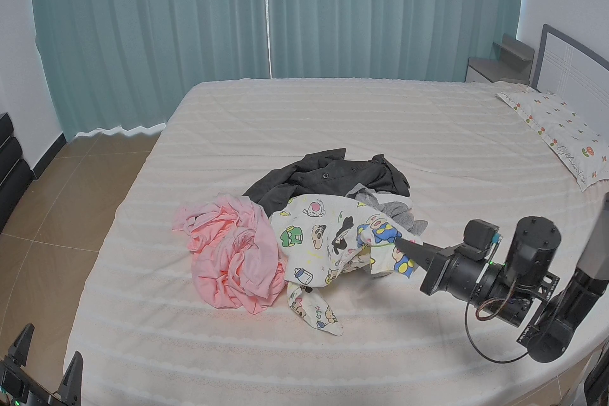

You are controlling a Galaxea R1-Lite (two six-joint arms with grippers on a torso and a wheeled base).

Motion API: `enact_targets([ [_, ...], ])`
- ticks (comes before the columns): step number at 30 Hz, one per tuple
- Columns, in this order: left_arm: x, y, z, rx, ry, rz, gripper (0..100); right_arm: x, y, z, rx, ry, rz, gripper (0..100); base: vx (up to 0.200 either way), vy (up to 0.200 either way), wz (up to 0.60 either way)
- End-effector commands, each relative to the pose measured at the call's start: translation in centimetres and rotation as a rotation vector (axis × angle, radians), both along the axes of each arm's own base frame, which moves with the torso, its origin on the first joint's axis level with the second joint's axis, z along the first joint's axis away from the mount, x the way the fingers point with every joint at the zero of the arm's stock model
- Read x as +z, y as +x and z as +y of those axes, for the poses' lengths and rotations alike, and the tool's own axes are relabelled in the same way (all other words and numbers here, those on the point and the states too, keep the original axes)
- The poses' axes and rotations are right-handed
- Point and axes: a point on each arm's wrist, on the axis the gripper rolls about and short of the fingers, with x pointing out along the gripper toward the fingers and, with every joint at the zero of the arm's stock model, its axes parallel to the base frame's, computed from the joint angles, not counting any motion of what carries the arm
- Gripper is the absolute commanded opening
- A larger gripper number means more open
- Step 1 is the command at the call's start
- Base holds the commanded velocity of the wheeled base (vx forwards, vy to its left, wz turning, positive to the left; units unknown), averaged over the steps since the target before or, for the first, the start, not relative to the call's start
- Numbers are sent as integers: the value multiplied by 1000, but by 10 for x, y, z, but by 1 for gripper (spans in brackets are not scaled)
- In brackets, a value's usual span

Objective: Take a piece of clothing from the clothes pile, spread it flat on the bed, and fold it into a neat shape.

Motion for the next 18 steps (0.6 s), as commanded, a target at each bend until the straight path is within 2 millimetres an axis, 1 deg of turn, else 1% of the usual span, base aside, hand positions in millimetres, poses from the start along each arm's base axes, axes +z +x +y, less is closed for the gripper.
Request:
enact_targets([
  [1, -4, 0, 0, 1, -3, -8, 100, 53, -29, -2, 77, 122, -176, 0, 0, 0, 0],
  [2, 7, -3, 0, -6, -20, -51, 100, 60, -32, -1, 89, 142, -203, 0, 0, 0, 0],
  [3, 18, -5, 0, -8, -35, -84, 100, 64, -33, 0, 94, 151, -215, 0, 0, 0, 0],
  [4, 78, -11, 0, -32, -161, -195, 100, 75, -34, 4, 110, 180, -251, 0, 0, 0, 0],
  [5, 99, -6, 0, -46, -217, -199, 100, 80, -34, 8, 122, 190, -263, 0, 0, 0, 0],
  [6, 110, -1, 0, -59, -216, -191, 100, 85, -34, 12, 135, 199, -271, 0, 0, 0, 0],
  [7, 116, 6, -2, -109, -168, -165, 100, 92, -33, 16, 145, 208, -280, 0, 0, 0, 0],
  [9, 115, 19, -5, -295, -45, -86, 100, 105, -32, 23, 163, 225, -295, 0, 0, 0, 0],
  [11, 112, 43, -10, -441, -15, 45, 100, 117, -29, 30, 177, 238, -301, 0, 0, 0, 0],
  [12, 111, 47, -10, -450, -16, 63, 100, 117, -29, 32, 180, 237, -298, 0, 0, 0, 0],
  [13, 110, 69, -13, -497, -22, 165, 100, 123, -28, 42, 206, 236, -289, 0, 0, 0, 0],
  [14, 107, 83, -15, -522, -19, 223, 100, 127, -26, 48, 214, 237, -286, 0, 0, 0, 0],
  [15, 105, 90, -17, -535, -18, 252, 100, 129, -25, 51, 215, 237, -284, 0, 0, 0, 0],
  [16, 98, 111, -25, -595, -9, 331, 100, 135, -19, 59, 220, 237, -282, 0, 0, 0, 0],
  [17, 94, 123, -31, -630, -9, 365, 100, 139, -15, 65, 224, 240, -284, 0, 0, 0, 0],
  [18, 94, 123, -31, -630, -9, 365, 100, 139, -15, 65, 224, 240, -284, 0, 0, 0, 0],
])
